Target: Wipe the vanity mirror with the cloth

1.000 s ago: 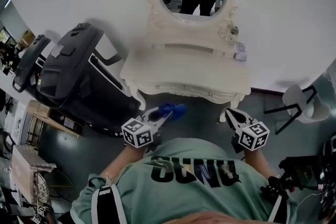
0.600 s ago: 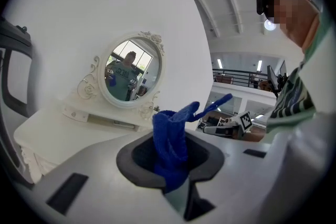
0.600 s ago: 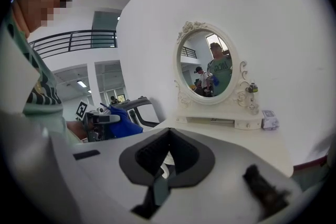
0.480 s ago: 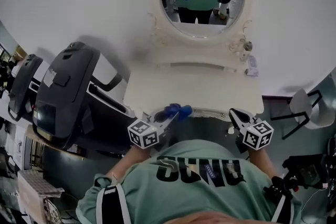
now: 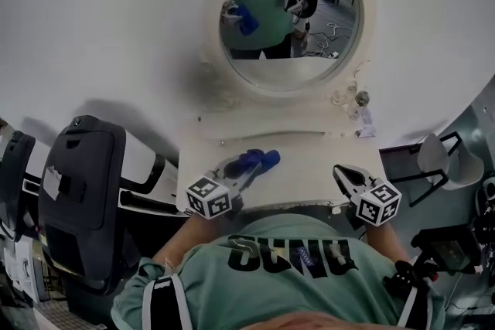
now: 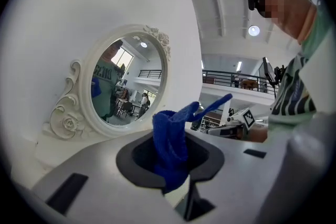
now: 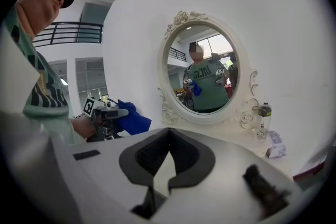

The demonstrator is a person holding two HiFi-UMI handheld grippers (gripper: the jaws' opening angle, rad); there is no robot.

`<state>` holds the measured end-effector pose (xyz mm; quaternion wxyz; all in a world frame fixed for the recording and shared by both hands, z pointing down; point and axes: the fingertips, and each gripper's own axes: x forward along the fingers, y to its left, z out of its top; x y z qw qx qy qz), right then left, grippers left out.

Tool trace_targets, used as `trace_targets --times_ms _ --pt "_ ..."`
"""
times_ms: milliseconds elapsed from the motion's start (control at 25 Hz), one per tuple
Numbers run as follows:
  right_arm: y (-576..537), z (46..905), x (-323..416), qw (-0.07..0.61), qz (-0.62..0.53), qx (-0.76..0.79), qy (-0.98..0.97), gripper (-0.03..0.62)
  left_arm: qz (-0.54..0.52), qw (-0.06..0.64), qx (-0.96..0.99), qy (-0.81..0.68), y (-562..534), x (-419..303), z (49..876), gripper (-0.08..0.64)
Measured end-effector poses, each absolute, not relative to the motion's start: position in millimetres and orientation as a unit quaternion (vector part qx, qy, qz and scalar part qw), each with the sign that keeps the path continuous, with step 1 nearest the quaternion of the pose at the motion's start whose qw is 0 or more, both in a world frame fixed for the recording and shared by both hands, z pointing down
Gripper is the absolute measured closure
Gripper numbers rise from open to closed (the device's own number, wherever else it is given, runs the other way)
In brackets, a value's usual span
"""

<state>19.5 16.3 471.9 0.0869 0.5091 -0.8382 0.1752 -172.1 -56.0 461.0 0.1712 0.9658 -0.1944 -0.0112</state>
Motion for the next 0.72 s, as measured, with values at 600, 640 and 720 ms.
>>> trace_targets --times_ms 600,640,720 --pt "-145.5 465.4 142.9 0.072 0.127 0.385 -0.911 0.584 0.203 -0.362 0.775 -0.476 -278.4 -76.7 253.3 0.48" --pt "-152.8 461.9 146.4 0.066 0.124 0.382 -0.913 0.584 0.234 -0.414 0.734 -0.485 -292.5 -68.8 230.7 0.48" --pt "-163.2 455.5 146.0 0.054 0.113 0.377 -0.918 0.584 0.279 -0.501 0.658 -0.488 -315.7 -54.7 190.4 0.48"
